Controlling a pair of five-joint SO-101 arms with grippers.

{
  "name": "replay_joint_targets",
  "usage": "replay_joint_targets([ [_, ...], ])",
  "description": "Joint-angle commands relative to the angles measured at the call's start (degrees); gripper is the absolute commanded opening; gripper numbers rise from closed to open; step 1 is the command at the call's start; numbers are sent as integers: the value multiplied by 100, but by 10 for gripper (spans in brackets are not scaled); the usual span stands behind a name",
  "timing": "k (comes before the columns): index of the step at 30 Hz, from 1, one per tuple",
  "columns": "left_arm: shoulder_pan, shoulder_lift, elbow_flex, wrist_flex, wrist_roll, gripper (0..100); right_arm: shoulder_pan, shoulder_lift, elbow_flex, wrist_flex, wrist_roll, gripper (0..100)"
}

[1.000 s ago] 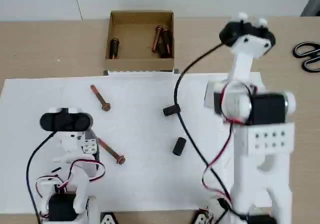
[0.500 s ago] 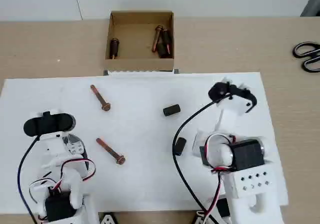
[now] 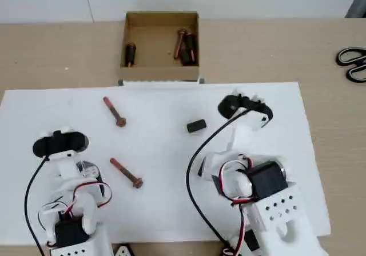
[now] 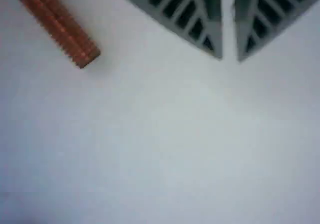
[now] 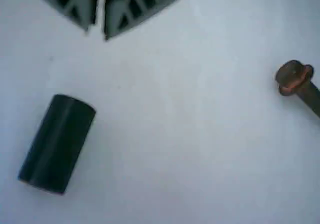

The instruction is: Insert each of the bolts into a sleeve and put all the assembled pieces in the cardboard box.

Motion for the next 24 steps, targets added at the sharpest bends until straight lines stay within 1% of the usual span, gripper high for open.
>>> replay_joint_targets([
  [1, 9, -62, -4, -97, 44, 6, -48, 479, -44, -92, -26, 9],
  [6, -9, -62, -4, -97, 132, 6, -57, 1525, -343, -92, -62, 9],
  [10, -26, -62, -4, -97, 149, 6, -75, 2088, -589, -101, -123, 9],
  [13, -26, -62, -4, -97, 149, 6, -75, 2273, -651, -101, -273, 9],
  [21, -26, -62, -4, -97, 149, 6, -145, 2360, -659, -286, -299, 9],
  [22, -26, -62, -4, -97, 149, 6, -207, 2360, -659, -303, -299, 13],
  [24, -26, -62, -4, -105, 149, 6, -382, 2360, -659, -338, -299, 50],
])
